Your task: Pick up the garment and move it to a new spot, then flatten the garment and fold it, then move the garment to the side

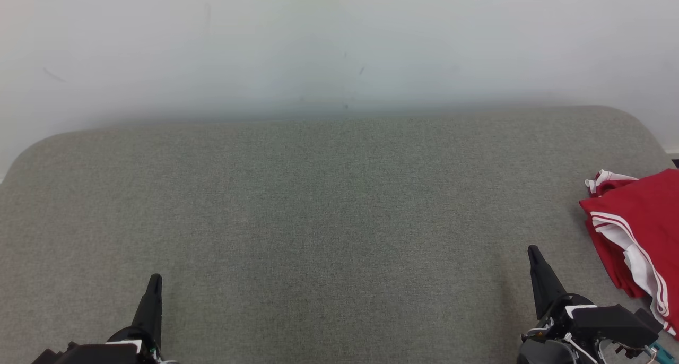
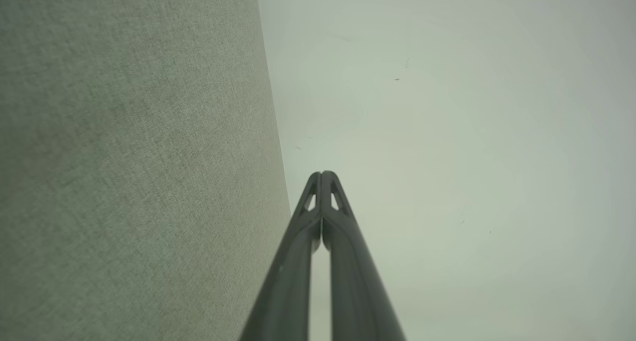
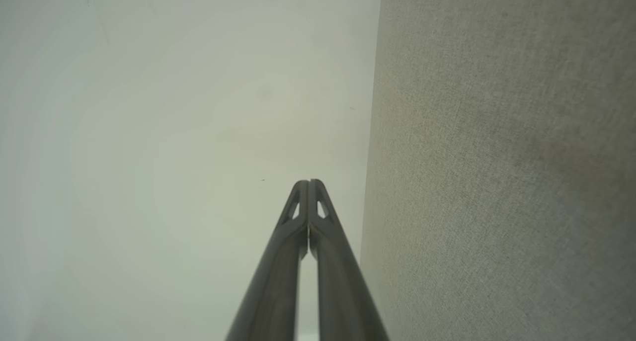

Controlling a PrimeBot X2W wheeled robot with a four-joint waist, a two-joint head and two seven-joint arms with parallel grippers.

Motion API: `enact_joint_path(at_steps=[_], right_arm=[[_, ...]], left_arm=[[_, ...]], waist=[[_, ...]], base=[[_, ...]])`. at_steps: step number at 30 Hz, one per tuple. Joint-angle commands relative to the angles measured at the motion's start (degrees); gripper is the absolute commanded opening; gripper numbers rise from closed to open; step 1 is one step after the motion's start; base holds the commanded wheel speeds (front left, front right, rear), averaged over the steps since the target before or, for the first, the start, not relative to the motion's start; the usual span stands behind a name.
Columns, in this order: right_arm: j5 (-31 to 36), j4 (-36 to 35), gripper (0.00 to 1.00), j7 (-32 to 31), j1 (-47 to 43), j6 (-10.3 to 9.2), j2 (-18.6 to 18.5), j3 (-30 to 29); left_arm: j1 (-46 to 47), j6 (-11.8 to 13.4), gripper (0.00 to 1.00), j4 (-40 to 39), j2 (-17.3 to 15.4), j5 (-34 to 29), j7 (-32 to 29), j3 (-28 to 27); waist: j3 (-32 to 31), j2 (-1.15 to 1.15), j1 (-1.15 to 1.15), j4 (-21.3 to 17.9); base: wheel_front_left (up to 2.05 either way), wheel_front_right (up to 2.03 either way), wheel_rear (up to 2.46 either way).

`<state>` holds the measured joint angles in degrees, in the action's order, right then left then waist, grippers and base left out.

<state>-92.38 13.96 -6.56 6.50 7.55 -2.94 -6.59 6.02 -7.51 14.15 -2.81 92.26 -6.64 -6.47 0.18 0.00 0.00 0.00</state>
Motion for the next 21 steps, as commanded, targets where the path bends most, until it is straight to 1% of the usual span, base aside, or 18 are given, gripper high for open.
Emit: enact_joint_path(at_steps=[1, 21], right_arm=[[-0.1, -0.1, 0.00, -0.2, -0.6, -0.12, 0.1, 0.0], [-0.1, -0.1, 0.00, -0.2, -0.6, -0.12, 0.1, 0.0]], left_arm=[[0.5, -0.1, 0.00, -0.2, -0.1, 0.3, 0.0, -0.2], [0.5, -0.1, 0.00, -0.2, -0.1, 0.3, 0.0, -0.2]], waist=[[0.0, 0.00, 0.00, 0.0], [0.0, 0.00, 0.00, 0.0]], base=[[0.00, 0.00, 0.00], [0.00, 0.00, 0.00]])
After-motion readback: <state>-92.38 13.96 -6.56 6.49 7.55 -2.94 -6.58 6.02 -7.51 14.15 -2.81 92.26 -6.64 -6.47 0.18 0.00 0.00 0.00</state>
